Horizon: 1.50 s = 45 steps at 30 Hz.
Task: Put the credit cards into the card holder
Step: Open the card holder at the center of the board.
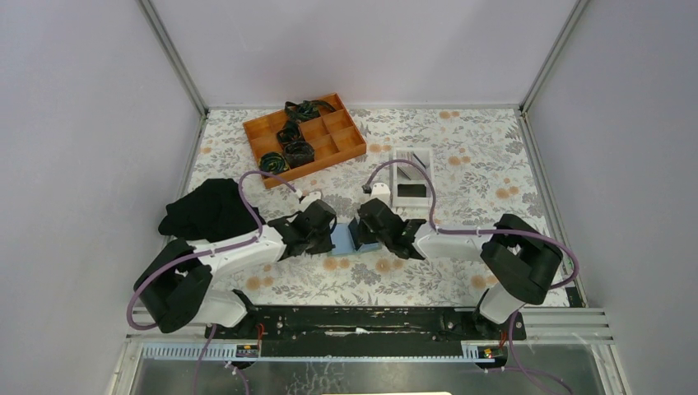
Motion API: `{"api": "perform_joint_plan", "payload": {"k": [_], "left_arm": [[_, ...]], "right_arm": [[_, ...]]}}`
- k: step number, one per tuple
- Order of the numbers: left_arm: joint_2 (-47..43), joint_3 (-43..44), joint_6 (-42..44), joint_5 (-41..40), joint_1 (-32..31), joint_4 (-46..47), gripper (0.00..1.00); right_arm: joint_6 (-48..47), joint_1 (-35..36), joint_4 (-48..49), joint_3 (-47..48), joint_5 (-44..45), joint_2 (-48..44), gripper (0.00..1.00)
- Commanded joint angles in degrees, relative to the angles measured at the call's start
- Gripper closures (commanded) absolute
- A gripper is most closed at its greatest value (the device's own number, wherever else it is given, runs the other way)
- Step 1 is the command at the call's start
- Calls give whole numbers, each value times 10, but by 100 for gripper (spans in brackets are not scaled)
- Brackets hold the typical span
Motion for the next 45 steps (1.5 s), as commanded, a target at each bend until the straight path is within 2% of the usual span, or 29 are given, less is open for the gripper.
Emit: {"api": "perform_joint_plan", "payload": {"k": [1, 15, 24, 45], "left_arm": [[19, -3, 3, -15, -1, 20, 100], [45, -15, -7, -12, -1, 34, 100], [19, 32, 3, -49, 0, -22, 100], [62, 34, -9, -20, -1, -7, 100]], "right_arm": [[33, -29, 18, -27, -40, -28, 100], [65, -67, 50, -50, -99, -61, 100], [70, -74, 65, -56, -107, -62, 100], [107, -97, 148, -105, -142, -46, 100]]}}
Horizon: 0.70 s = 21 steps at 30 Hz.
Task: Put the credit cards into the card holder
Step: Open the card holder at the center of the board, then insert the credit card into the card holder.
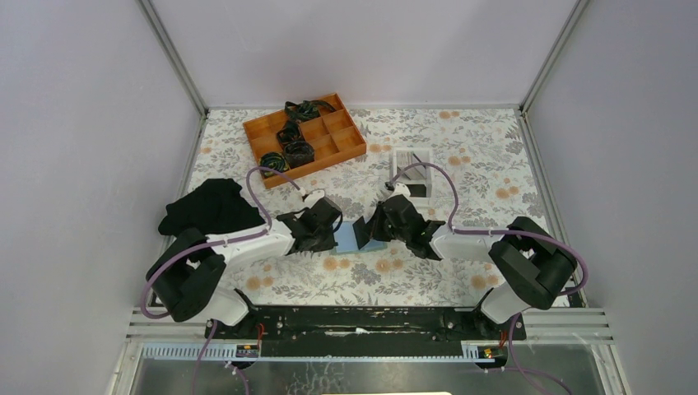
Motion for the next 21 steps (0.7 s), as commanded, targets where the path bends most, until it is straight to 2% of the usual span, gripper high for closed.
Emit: {"api": "perform_joint_plan", "payload": {"k": [1, 21], "left_arm": [[10, -1, -8, 3, 0, 8, 100], [32, -4, -8, 18, 0, 15, 100]], "right_arm": [[18, -10, 51, -17, -14, -1, 100], [48, -22, 106, -41, -42, 18, 100]]}}
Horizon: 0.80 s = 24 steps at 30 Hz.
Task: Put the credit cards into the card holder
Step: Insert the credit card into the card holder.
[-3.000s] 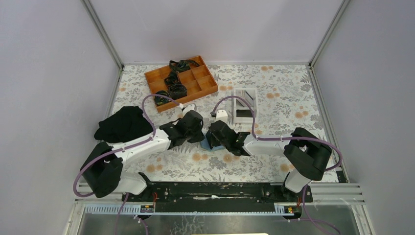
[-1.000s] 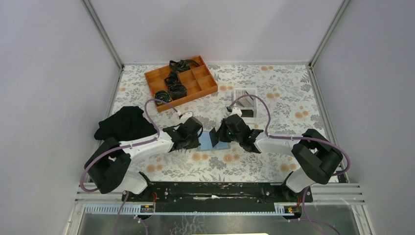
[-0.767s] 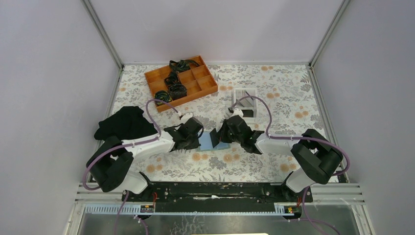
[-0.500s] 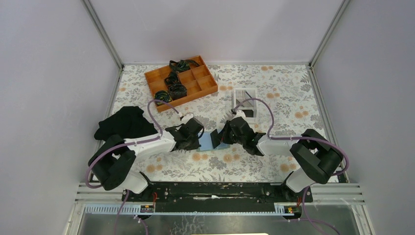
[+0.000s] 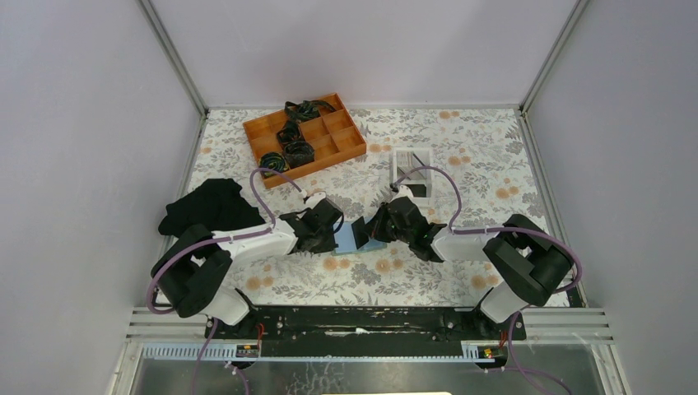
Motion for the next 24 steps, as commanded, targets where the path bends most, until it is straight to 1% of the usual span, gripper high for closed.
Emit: {"api": "perform_joint_plan", "payload": {"k": [1, 24], "left_arm": [[8, -4, -6, 4, -1, 13, 100], [21, 1, 5, 11, 0, 15, 100]], "right_arm": [[9, -5, 29, -3, -7, 5, 100], [43, -5, 87, -50, -2, 28, 100]]}}
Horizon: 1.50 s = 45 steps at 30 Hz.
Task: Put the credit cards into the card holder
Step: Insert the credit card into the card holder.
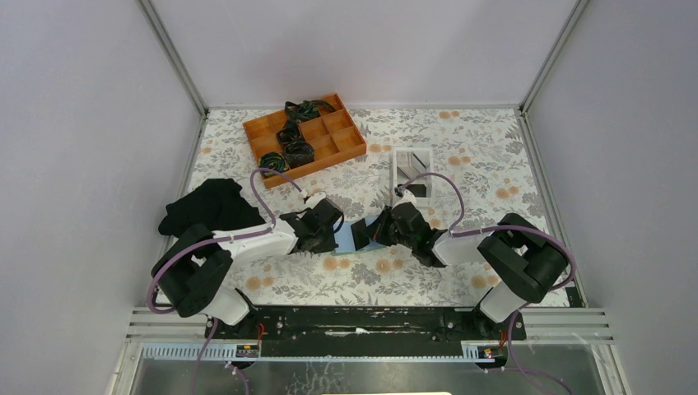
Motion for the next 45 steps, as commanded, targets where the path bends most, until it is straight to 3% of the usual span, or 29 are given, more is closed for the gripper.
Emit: {"api": "perform_joint_plan", "payload": {"k": [1, 22, 45], "left_arm": [[19, 0, 4, 10, 0, 14, 100], [25, -8, 8, 17, 0, 19, 100], [55, 9, 19, 15, -1, 26, 100]], "right_arm": [[6, -4, 18, -12, -1, 16, 100], [33, -3, 80, -31, 9, 65, 100], [1, 41, 45, -29, -12, 87, 100]]}}
